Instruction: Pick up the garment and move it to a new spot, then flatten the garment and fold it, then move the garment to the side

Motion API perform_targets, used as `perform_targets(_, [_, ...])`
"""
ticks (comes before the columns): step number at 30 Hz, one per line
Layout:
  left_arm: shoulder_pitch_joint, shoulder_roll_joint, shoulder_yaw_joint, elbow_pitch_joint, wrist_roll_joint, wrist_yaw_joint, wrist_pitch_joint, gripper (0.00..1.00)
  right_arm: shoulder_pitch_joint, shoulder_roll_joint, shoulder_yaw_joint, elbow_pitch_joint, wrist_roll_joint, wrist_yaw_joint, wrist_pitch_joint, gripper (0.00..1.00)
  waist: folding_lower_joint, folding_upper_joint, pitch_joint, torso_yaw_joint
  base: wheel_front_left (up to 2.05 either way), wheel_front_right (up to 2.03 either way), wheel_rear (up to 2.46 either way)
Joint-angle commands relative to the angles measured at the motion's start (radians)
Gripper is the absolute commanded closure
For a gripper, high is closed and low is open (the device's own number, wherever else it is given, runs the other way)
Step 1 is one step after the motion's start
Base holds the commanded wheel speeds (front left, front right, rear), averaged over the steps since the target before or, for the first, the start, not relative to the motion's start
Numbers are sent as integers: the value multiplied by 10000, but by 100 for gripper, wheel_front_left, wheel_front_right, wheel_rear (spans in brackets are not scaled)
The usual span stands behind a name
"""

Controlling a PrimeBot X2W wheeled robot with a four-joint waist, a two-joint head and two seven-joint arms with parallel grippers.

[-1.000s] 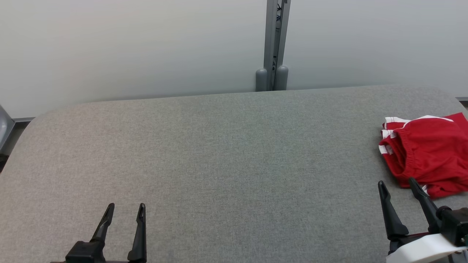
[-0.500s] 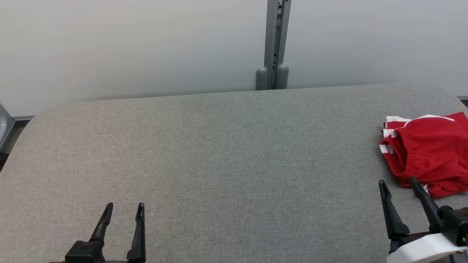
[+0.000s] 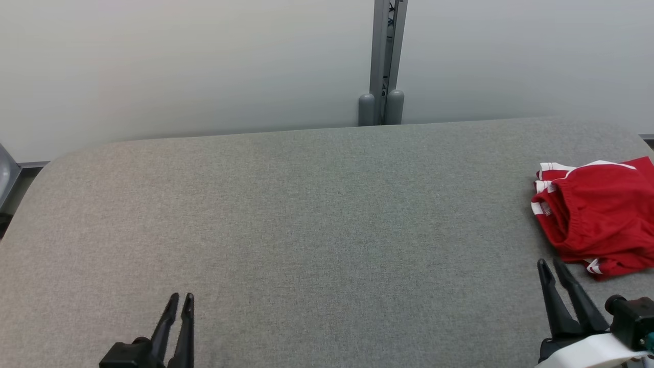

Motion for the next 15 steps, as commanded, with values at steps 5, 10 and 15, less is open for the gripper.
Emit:
perform_targets(5, [-122,-141,257,42,-1002,-244,162,100,-122,29,-39,154,1128,0,76,100,0,0,10,6,0,0,0])
perform_targets(10, [-321,-248,489,251,-1862,-513,327,100,-283,37,-91,357,2102,0,168,100,0,0,17,12,0,0,0])
perform_targets(15, [-469,-333,662,419,-2500,-719,449,100,-399,52,-129,506,2823,0,233,100,0,0,23,16,0,0,0])
